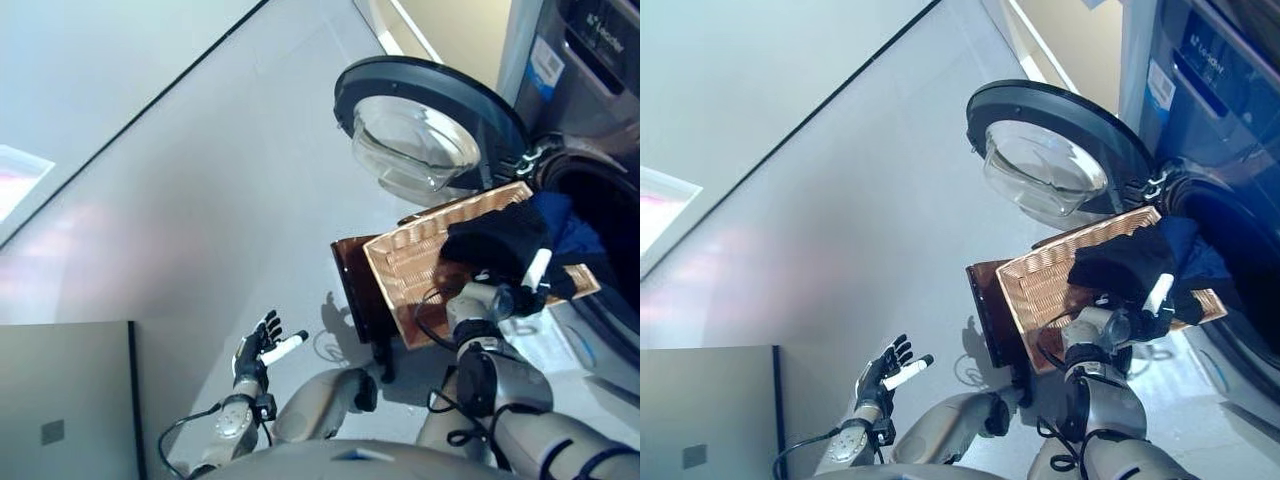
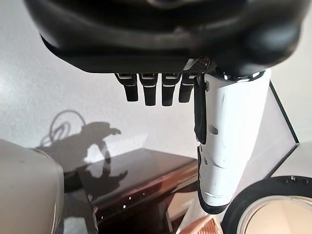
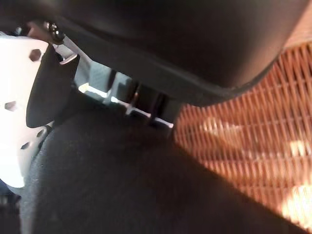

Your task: Pick up the clothes and place them into the washing machine

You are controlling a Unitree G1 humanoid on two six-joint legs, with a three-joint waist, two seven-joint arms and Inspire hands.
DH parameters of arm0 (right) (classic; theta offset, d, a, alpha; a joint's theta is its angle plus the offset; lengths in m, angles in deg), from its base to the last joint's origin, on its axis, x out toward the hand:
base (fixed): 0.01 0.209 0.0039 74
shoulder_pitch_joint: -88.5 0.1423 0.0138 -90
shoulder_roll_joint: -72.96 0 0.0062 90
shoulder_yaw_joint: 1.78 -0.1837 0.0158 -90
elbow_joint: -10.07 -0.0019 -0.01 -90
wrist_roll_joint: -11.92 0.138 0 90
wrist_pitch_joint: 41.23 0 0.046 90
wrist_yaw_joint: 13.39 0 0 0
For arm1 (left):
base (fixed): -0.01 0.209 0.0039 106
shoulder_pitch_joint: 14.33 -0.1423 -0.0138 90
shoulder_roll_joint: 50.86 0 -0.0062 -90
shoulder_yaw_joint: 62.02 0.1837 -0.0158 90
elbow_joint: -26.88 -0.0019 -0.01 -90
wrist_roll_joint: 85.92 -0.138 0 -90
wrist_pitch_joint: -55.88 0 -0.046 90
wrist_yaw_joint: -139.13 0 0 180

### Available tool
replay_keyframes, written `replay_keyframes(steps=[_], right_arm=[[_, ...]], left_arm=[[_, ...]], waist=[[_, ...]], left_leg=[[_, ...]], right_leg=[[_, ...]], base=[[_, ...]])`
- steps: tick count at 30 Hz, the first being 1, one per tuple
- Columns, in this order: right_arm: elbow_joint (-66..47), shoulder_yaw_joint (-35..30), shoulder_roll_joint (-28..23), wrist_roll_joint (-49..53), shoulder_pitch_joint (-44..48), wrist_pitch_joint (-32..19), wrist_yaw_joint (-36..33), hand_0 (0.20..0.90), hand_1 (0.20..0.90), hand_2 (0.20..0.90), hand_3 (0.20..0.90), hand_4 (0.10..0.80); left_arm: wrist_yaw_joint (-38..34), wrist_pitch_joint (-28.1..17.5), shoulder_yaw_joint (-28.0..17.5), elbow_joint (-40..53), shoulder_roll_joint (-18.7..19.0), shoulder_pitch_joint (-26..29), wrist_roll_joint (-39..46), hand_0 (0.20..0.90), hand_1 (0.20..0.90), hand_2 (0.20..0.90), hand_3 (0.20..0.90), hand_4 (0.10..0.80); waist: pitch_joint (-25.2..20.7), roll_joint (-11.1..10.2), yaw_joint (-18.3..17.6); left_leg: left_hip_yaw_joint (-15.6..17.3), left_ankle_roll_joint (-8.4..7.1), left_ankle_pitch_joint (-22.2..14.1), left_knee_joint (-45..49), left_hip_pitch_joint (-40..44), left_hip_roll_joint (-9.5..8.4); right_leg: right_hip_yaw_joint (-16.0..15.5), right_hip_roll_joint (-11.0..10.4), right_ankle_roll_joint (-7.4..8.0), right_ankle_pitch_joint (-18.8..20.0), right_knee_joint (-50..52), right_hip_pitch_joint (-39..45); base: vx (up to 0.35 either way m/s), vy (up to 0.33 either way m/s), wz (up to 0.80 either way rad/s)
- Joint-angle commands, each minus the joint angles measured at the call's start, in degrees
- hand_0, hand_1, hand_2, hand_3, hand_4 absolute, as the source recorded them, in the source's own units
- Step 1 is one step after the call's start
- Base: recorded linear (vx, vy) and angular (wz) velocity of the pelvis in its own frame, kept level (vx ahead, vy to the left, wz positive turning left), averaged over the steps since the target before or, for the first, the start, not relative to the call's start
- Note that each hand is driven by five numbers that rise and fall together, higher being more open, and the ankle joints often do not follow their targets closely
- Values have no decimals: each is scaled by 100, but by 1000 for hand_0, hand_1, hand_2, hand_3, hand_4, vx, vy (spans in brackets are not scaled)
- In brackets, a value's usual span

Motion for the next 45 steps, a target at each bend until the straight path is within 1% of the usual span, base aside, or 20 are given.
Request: replay_keyframes(steps=[1, 2, 3, 4, 5, 6, 10, 12, 15, 16, 17, 20, 23, 28, 31, 32, 33, 36, 39, 45], right_arm=[[-737, -83, -978, -998, 609, -582, -427, 200, 200, 200, 200, 300], [-752, -84, -1000, -1070, 629, -565, -505, 200, 200, 200, 200, 300], [-847, -113, -1539, -1302, 940, -560, -694, 200, 200, 200, 200, 300], [-840, -106, -1572, -1339, 972, -547, -737, 200, 200, 200, 200, 300], [-949, 16, -2123, -1632, 1295, -475, -909, 200, 200, 200, 200, 300], [-941, 36, -2151, -1672, 1330, -463, -956, 200, 200, 200, 200, 300], [-1395, 672, -3177, -1939, 2270, -523, -1021, 200, 200, 200, 200, 300], [-1708, 1075, -3429, -2096, 2714, -559, -1090, 200, 200, 200, 200, 300], [-1956, 1225, -3227, -2308, 2663, -496, -1179, 200, 200, 200, 200, 300], [-1771, 1295, -3220, -2276, 2596, -367, -1065, 900, 900, 900, 900, 800], [-1548, 1375, -3001, -2149, 2532, -228, -915, 900, 900, 900, 900, 800], [-1190, 1359, -2788, -1921, 2431, -93, -604, 900, 900, 900, 900, 800], [-704, 1242, -2249, -1693, 2092, 30, -306, 900, 900, 900, 900, 800], [-232, 1247, -1674, -1625, 1558, 216, -83, 900, 900, 900, 900, 800], [119, 1319, -1176, -1581, 1036, 408, 129, 900, 900, 900, 900, 800], [109, 1318, -1162, -1585, 1023, 408, 126, 900, 900, 900, 900, 800], [311, 1425, -978, -1606, 793, 575, 242, 900, 900, 900, 900, 800], [414, 1578, -808, -1683, 636, 687, 328, 900, 900, 900, 900, 800], [687, 1837, -508, -1705, 164, 975, 684, 900, 900, 900, 900, 800], [933, 1882, -162, -1571, -325, 1079, 957, 900, 900, 900, 900, 800]], left_arm=[[-166, -417, -16, -32, 283, 33, 197, 900, 900, 900, 900, 800], [-167, -417, 0, -32, 266, 45, 197, 900, 900, 900, 900, 800], [-176, -443, -12, -12, 350, 17, 177, 900, 900, 900, 900, 800], [-179, -441, -2, -8, 332, 33, 177, 900, 900, 900, 900, 800], [-177, -472, -26, 36, 417, 36, 135, 900, 900, 900, 900, 800], [-177, -472, -20, 38, 396, 48, 135, 900, 900, 900, 900, 800], [-203, -556, -116, 138, 633, 35, 122, 900, 900, 900, 900, 800], [-237, -564, -158, 176, 687, 30, 195, 900, 900, 900, 900, 800], [-273, -576, -186, 181, 678, 38, 234, 900, 900, 900, 900, 800], [-277, -575, -214, 162, 666, 59, 250, 900, 900, 900, 900, 800], [-281, -589, -231, 108, 611, 75, 296, 900, 900, 900, 900, 800], [-277, -597, -275, 6, 533, 95, 302, 900, 900, 900, 900, 800], [-230, -559, -266, -155, 359, 103, 337, 900, 900, 900, 900, 800], [-206, -492, -312, -357, 242, 111, 278, 900, 900, 900, 900, 800], [-185, -470, -377, -525, 184, 116, 215, 900, 900, 900, 900, 800], [-182, -473, -380, -528, 191, 107, 216, 900, 900, 900, 900, 800], [-171, -434, -396, -636, 176, 152, 117, 900, 900, 900, 900, 800], [-133, -411, -419, -656, 176, 148, 86, 900, 900, 900, 900, 800], [-62, -362, -536, -681, 176, 104, 20, 900, 900, 900, 900, 800], [-54, -312, -717, -833, 149, 95, -94, 900, 900, 900, 900, 800]], waist=[[-190, 305, 83], [-187, 325, 97], [-264, 399, 92], [-259, 419, 107], [-349, 474, 134], [-347, 493, 149], [-439, 558, 201], [-450, 580, 193], [-458, 591, 149], [-467, 585, 137], [-468, 596, 117], [-461, 604, 105], [-452, 604, 118], [-408, 540, 87], [-340, 353, 56], [-342, 347, 48], [-290, 224, 22], [-255, 119, 2], [-204, -140, -5], [-234, -479, 13]], left_leg=[[-354, -506, 209, 118, -441, -10], [-355, -505, 209, 113, -438, -9], [-342, -511, 200, 94, -417, -38], [-338, -509, 200, 92, -421, -38], [-318, -509, 188, 71, -397, -63], [-311, -507, 188, 67, -401, -61], [-205, -517, 181, 48, -413, -69], [-140, -522, 188, 40, -427, -51], [-73, -520, 178, 52, -429, -40], [-60, -523, 175, 42, -416, -40], [-32, -529, 180, 22, -409, -32], [-3, -538, 193, 10, -410, -25], [0, -538, 204, 8, -407, 5], [-25, -552, 225, 25, -414, 48], [-54, -551, 222, 37, -397, 78], [-57, -551, 222, 37, -393, 77], [-68, -557, 230, 53, -399, 105], [-88, -553, 234, 66, -402, 116], [-120, -556, 220, 111, -377, 149], [-196, -555, 194, 72, -228, 173]], right_leg=[[-68, 167, -203, -1030, 691, 250], [-69, 168, -202, -1031, 692, 249], [-38, 135, -184, -1017, 686, 234], [-34, 136, -182, -1016, 687, 227], [23, 129, -164, -1009, 665, 211], [31, 132, -162, -1006, 664, 201], [177, 145, -143, -971, 716, 32], [278, 175, -146, -977, 778, -65], [329, 195, -160, -990, 834, -130], [352, 205, -165, -986, 832, -141], [369, 214, -167, -965, 814, -144], [380, 229, -170, -943, 768, -138], [355, 242, -191, -953, 767, -111], [289, 268, -216, -963, 761, -52], [220, 301, -229, -935, 699, 35], [216, 301, -229, -933, 693, 43], [179, 312, -239, -900, 660, 76], [158, 330, -252, -890, 650, 108], [99, 347, -269, -854, 612, 223], [5, 361, -261, -831, 458, 489]], base=[[36, 17, 8], [40, 33, 4], [0, 0, 0], [38, 43, 1], [0, 0, 0], [0, 0, 0], [0, 18, -16], [9, 7, -14], [7, -9, -23], [2, -19, -20], [0, -14, -12], [-8, -12, -9], [-11, -22, -6], [-5, -8, -2], [-13, -31, 3], [0, 0, 0], [-11, -20, -4], [-11, -13, 12], [2, -13, 5], [38, -10, 9]])
